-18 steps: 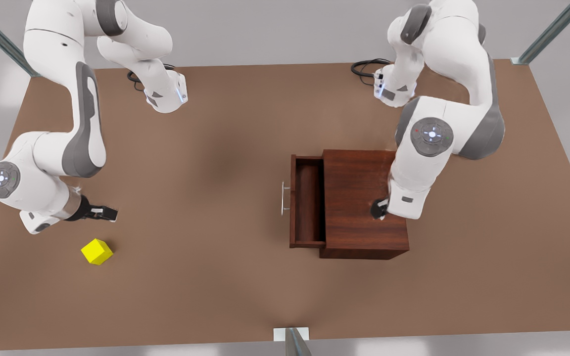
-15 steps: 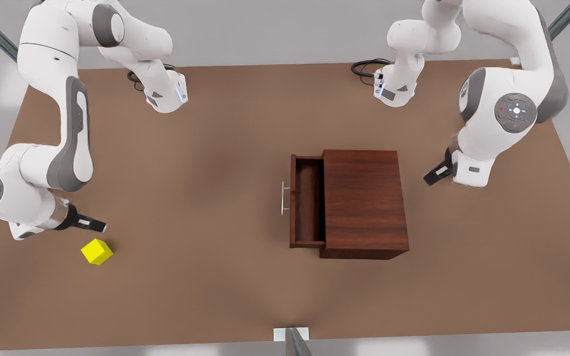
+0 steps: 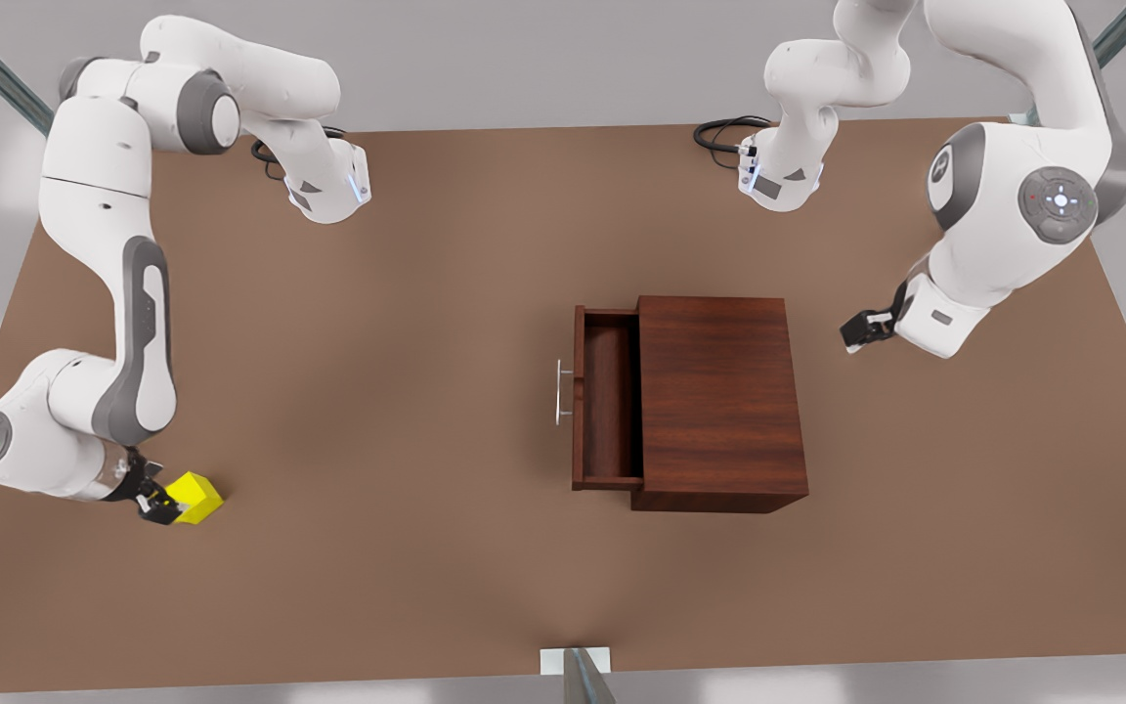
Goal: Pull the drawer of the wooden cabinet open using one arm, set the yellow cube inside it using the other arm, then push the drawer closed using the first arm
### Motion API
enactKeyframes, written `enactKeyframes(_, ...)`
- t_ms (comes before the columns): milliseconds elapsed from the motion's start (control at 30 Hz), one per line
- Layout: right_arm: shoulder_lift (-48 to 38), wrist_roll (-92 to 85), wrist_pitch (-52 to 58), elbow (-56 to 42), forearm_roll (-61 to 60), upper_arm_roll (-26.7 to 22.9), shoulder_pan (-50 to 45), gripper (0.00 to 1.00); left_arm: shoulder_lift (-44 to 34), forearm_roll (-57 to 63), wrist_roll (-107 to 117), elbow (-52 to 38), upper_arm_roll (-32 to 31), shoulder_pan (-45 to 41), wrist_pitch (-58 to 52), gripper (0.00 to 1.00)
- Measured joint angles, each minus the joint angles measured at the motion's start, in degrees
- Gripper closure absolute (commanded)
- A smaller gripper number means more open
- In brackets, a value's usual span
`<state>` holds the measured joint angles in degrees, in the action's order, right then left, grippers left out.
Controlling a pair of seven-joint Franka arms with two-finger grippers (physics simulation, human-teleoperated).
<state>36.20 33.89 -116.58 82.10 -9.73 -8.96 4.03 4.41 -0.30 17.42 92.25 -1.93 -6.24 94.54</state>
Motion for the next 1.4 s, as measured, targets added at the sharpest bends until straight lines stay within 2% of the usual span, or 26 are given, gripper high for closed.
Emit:
enactKeyframes(333,5.4,10.8,-1.8,0.2,1.4,1.0,2.8,0.00,1.7,-0.7,-7.1,0.1,1.1,-1.2,-3.7,0.00)
enactKeyframes(433,6.4,13.0,-2.9,0.3,4.5,6.1,6.0,0.00,1.1,-0.7,-8.6,0.4,1.5,0.4,-5.1,0.00)
enactKeyframes(700,7.9,17.5,-4.2,0.3,13.6,14.6,12.9,0.00,0.6,-0.8,-11.6,1.1,1.4,0.0,-6.7,0.00)
enactKeyframes(933,10.5,19.9,-5.0,0.0,19.7,19.9,17.1,0.00,0.3,-0.7,-13.2,1.5,1.3,0.0,-7.1,0.00)
enactKeyframes(1400,11.0,22.2,-5.4,-0.3,22.4,20.8,17.9,0.00,-0.8,-0.2,-15.0,1.7,2.4,-2.3,-6.4,0.00)
